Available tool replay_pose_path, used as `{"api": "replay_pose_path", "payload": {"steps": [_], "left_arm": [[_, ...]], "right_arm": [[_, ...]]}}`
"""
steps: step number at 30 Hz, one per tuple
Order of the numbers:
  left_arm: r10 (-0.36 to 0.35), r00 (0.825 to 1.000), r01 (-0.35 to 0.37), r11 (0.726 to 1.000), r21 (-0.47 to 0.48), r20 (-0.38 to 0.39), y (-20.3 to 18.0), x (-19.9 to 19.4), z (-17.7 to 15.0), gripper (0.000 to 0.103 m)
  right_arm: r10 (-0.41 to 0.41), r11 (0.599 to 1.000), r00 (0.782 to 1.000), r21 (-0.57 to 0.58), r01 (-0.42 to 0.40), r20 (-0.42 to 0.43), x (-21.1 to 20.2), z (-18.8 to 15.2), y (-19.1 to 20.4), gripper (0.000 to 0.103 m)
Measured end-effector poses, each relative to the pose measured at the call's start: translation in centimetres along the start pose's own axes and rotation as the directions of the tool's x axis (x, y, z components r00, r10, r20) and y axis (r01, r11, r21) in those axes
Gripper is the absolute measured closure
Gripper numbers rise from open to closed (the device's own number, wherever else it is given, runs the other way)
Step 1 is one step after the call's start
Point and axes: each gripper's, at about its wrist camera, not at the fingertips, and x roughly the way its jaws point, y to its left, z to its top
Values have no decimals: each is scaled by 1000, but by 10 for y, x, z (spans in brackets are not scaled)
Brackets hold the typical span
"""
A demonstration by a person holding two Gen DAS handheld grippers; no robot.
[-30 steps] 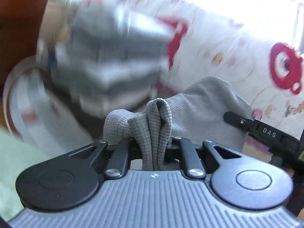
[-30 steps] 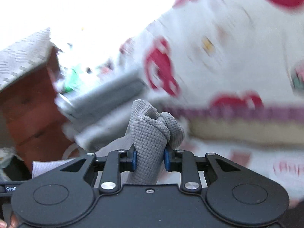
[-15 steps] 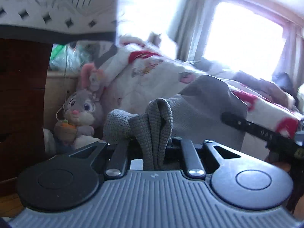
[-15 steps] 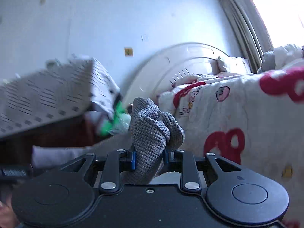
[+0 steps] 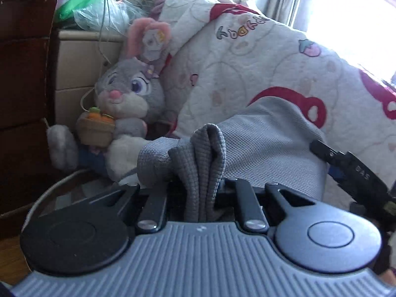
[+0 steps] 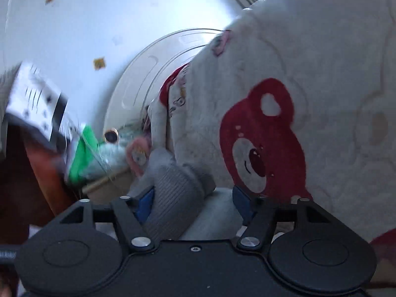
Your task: Fold clothes
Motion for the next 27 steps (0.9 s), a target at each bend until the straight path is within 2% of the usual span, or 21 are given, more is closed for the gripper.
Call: {"api": "replay_pose_path", "payload": {"steps": [1,4,7,9,11,12,14,15,16,17,18,20,21,22,23,24,27], "left_arm": [[-6,1000,6,1000,-10,-3,2,-1,0,89],[-14,1000,15,1000,-27,7,7,-3,-3,89],[-10,1000,11,998,-63,19,20,-2,-14,90],[-8,1000,10,998,-67,27,25,-5,-18,90],[-13,999,16,997,-74,32,27,-8,-20,90],[-16,999,18,997,-77,34,27,-9,-22,90],[-25,999,28,997,-70,42,27,-10,-24,90],[-27,999,30,998,-54,47,25,-10,-25,90],[-29,998,31,999,-38,53,23,-10,-26,90],[-30,998,31,999,-20,57,20,-10,-27,90],[-29,998,29,1000,-1,60,17,-9,-27,90],[-53,996,50,997,53,68,11,-6,-29,90],[-66,995,60,994,86,68,8,-5,-30,90],[-74,995,65,990,122,65,6,-3,-31,90],[-81,995,70,985,158,62,4,-1,-31,89],[-87,994,76,982,172,59,3,0,-31,89],[-67,994,53,985,167,81,5,-1,-30,85]], "right_arm": [[9,999,1000,45,-9,13,0,0,-6,20],[33,989,999,147,-34,12,1,-5,-8,19],[96,952,995,289,-97,16,2,-2,-14,20],[134,894,990,427,-136,36,5,4,-22,20],[155,814,987,560,-155,48,11,10,-32,21],[126,817,991,561,-133,51,8,14,-30,25],[99,879,991,458,-131,93,-3,24,-15,27],[122,918,990,371,-142,76,-5,29,-3,31],[135,950,989,277,-144,52,-5,33,11,35],[110,981,994,159,-110,8,-2,35,26,35],[78,996,996,44,-76,-35,2,36,40,35],[-3,991,991,-131,-15,-136,25,32,56,34],[-29,988,981,-153,0,-190,37,28,51,35],[-58,991,978,-127,33,-200,45,23,41,34],[-43,998,979,-45,35,-200,50,18,27,34],[-27,999,981,28,34,-194,53,14,14,35],[21,993,992,121,-6,-121,48,2,1,35]]}}
